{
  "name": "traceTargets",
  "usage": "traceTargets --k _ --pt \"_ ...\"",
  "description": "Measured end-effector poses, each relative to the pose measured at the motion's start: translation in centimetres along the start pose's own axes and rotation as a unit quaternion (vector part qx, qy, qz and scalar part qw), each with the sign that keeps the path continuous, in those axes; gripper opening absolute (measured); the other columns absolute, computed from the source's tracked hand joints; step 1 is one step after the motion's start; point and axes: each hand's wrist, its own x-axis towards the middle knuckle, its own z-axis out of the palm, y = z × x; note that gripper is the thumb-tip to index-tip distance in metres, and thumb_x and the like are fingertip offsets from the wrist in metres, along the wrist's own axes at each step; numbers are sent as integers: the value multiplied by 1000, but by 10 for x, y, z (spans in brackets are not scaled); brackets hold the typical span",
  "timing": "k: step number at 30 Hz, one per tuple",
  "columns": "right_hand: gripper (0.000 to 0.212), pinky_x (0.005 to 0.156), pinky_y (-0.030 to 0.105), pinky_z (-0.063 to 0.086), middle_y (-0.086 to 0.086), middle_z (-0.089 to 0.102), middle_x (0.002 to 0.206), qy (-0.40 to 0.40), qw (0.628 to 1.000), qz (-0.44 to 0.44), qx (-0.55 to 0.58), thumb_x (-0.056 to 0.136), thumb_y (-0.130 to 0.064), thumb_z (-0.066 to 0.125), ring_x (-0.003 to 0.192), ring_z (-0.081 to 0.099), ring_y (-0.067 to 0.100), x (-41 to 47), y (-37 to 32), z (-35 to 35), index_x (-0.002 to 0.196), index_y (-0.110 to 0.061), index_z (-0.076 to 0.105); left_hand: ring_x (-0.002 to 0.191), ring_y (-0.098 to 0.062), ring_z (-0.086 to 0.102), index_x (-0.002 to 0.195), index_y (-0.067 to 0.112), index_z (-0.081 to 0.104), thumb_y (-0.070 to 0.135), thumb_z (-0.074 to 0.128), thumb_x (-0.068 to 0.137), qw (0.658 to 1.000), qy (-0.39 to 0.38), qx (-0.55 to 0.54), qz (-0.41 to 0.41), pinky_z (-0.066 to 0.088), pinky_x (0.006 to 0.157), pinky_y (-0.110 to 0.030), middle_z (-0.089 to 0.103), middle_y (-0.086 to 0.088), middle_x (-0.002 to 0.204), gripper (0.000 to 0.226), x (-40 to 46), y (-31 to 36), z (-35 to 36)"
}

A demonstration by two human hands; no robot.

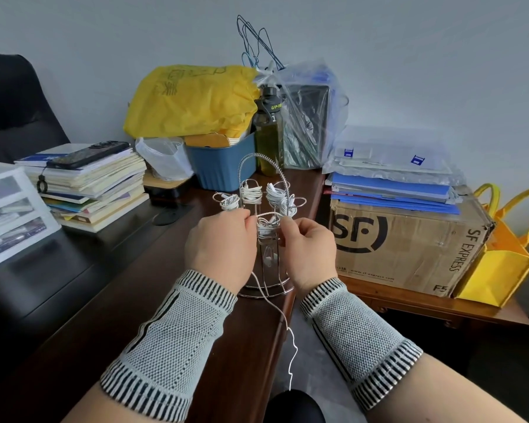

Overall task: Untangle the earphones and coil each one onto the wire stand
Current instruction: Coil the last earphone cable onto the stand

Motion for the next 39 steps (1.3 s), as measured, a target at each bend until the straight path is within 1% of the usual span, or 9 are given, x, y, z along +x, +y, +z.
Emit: traceTargets --k 3,6,9,13,16,21,26,32,39 --pt "35 56 16 40 7 60 80 25 997 -32 -69 94 -28 56 60 53 3 2 0 1 66 -6 60 57 -14 50 72 22 59 40 37 102 1000 9 26 11 29 50 -27 60 7 64 42 -5 1 3" --pt "34 66 18 46 8 59 94 37 995 -43 -83 94 -26 56 77 53 9 3 -2 1 60 -18 53 61 -16 57 70 19 64 43 38 101 1000 -6 -6 -16 43 57 -30 64 5 64 47 -5 0 7" --pt "37 81 41 51 11 62 87 42 994 -39 -90 93 -26 56 78 58 19 5 -3 3 56 -20 51 66 -19 66 72 16 70 42 38 100 993 -26 -97 -65 55 72 -37 70 2 68 49 -3 2 14" --pt "46 72 46 54 7 58 61 50 993 -35 -97 91 -27 57 59 54 21 9 -4 4 47 -17 48 64 -25 69 69 13 73 33 46 97 958 -32 -246 -146 58 71 -42 71 -2 64 44 -1 2 22" --pt "49 63 46 54 2 48 42 41 994 -27 -97 88 -26 59 47 49 21 10 -3 1 42 -16 46 57 -15 68 67 14 72 25 51 95 935 -44 -300 -185 59 67 -37 71 3 60 37 -7 -1 22" --pt "40 59 36 52 -4 53 44 41 995 -19 -90 85 -29 66 47 53 14 10 4 -3 48 -18 53 42 1 51 86 15 73 21 62 92 821 -89 -476 -303 38 44 -15 75 3 72 14 -22 -7 26" --pt "21 66 40 54 -6 60 59 48 994 -44 -90 81 -24 69 57 56 14 5 17 -8 63 -20 59 40 -2 43 96 15 67 4 54 95 731 -147 -575 -336 34 40 -14 75 -4 74 17 -30 0 22" --pt "19 71 33 54 -10 66 69 43 989 -89 -109 85 -16 65 67 61 9 0 23 -15 70 -28 63 42 -2 40 92 17 65 -4 52 93 702 -156 -608 -336 35 45 -13 74 -5 75 25 -28 4 12" --pt "16 68 28 54 -13 66 72 21 980 -149 -132 88 -14 62 66 62 6 -4 25 -16 81 -28 64 67 -8 68 93 13 61 0 45 99 710 -136 -616 -313 52 66 -25 71 -4 82 22 -26 6 15"
